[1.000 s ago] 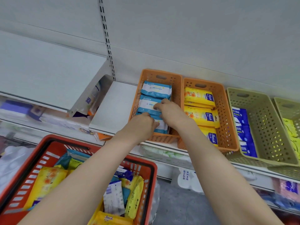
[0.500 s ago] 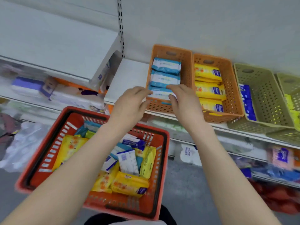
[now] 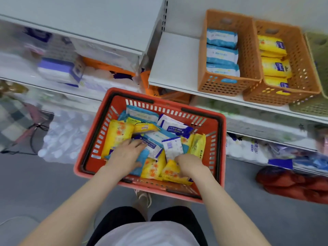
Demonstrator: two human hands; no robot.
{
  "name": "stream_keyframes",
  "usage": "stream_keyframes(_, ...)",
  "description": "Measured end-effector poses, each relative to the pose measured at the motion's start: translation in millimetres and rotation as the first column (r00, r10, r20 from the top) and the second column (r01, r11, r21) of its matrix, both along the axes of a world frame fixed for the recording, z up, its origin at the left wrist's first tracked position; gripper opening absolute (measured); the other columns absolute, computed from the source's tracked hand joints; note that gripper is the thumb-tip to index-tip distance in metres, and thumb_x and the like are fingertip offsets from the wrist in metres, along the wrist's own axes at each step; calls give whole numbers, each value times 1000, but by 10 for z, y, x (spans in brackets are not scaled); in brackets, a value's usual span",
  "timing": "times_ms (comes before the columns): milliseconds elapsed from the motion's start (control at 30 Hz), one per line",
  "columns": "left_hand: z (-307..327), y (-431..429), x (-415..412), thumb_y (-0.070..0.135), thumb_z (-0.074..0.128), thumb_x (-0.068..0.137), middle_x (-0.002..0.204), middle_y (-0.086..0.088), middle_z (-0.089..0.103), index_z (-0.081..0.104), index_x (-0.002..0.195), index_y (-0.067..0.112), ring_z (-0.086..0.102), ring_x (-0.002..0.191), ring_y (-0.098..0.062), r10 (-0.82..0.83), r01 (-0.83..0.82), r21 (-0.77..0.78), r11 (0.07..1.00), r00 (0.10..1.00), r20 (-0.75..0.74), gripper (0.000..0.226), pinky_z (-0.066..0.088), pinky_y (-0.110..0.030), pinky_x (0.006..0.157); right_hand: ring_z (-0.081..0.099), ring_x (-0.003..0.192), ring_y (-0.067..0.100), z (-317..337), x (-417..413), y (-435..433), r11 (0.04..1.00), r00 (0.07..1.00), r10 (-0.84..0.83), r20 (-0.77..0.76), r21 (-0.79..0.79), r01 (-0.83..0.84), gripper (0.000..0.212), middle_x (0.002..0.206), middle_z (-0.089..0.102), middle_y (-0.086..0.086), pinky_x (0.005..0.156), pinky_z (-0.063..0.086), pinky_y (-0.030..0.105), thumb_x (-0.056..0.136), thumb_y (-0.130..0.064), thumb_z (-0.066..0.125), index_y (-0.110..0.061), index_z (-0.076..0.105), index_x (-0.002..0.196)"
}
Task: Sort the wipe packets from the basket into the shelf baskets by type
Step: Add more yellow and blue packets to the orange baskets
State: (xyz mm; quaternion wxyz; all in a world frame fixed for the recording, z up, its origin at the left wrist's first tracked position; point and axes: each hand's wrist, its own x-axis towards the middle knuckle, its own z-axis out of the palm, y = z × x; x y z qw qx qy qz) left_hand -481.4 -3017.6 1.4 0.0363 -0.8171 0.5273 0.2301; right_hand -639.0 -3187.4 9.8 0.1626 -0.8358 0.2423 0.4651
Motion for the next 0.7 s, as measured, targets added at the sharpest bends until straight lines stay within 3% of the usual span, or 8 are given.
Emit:
stream_keyframes(100, 100, -80, 31, 27, 78, 78, 130, 1, 57, 56, 132, 21, 56, 115, -27, -27, 31, 110, 993, 999, -35, 59, 49, -37, 90, 61, 110, 26, -38, 4, -37, 992, 985, -120, 123, -23, 123, 47, 123, 63, 5, 78, 49, 32, 83, -25, 73, -19, 56, 127)
stream_keyframes(200, 159, -80, 89, 32, 71, 84, 124, -1, 62, 56, 125, 22, 59, 114, -26, -6, 20, 149, 989, 996, -92, 44, 51, -40, 87, 58, 118, 23, -10, -53, -126, 907, 857, -420, 298, 179, 382, 59, 133, 60, 2, 93, 50, 34, 84, -33, 73, -16, 51, 137)
stream_keyframes(300, 188, -44, 168, 39, 70, 87, 124, -3, 67, 57, 130, 25, 60, 114, -27, 161, -158, 29, 987, 971, -175, 47, 49, -38, 88, 63, 113, 16, 74, -128, -172, 625, 537, -777, 328, 502, 597, 54, 129, 63, -3, 93, 54, 39, 88, -31, 70, -22, 49, 136)
stream_keyframes(400, 262, -84, 218, 35, 70, 89, 128, -7, 65, 55, 135, 16, 60, 116, -29, 419, -491, -60, 869, 794, -440, 52, 46, -37, 90, 70, 99, 13, 223, -133, -181, 273, 201, -962, 186, 712, 647, 40, 120, 67, -4, 77, 59, 30, 94, -25, 64, -23, 51, 131)
stream_keyframes(467, 311, -189, 203, 31, 66, 93, 119, -7, 65, 55, 131, 10, 61, 111, -29, 461, -612, -95, 785, 680, -571, 45, 48, -36, 85, 72, 96, 16, 229, -138, -199, 181, 94, -983, 158, 740, 647, 38, 119, 68, -1, 74, 59, 33, 95, -28, 62, -22, 52, 132)
stream_keyframes(500, 330, -256, 180, 31, 62, 96, 118, -4, 63, 53, 133, 9, 60, 112, -28, 441, -597, -97, 797, 684, -581, 44, 47, -35, 85, 73, 94, 17, 226, -137, -206, 166, 62, -984, 167, 737, 655, 38, 118, 69, 0, 73, 59, 35, 95, -29, 61, -22, 52, 131)
stream_keyframes(600, 279, -378, 101, 22, 56, 99, 137, -1, 54, 46, 143, 18, 51, 128, -27, 277, -408, -163, 898, 813, -512, 46, 43, -35, 98, 73, 89, 16, 212, -143, -236, 184, 44, -976, 212, 703, 687, 36, 115, 69, -1, 71, 60, 36, 95, -32, 61, -26, 51, 130)
stream_keyframes(700, 118, -293, 196, 13, 66, 90, 157, -11, 33, 39, 150, 20, 24, 147, -36, 283, -305, -276, 911, 952, -117, 67, 23, -47, 119, 72, 92, 15, 240, -122, -226, 231, 93, -970, 226, 720, 654, 34, 114, 68, -5, 72, 60, 34, 96, -30, 60, -28, 50, 128)
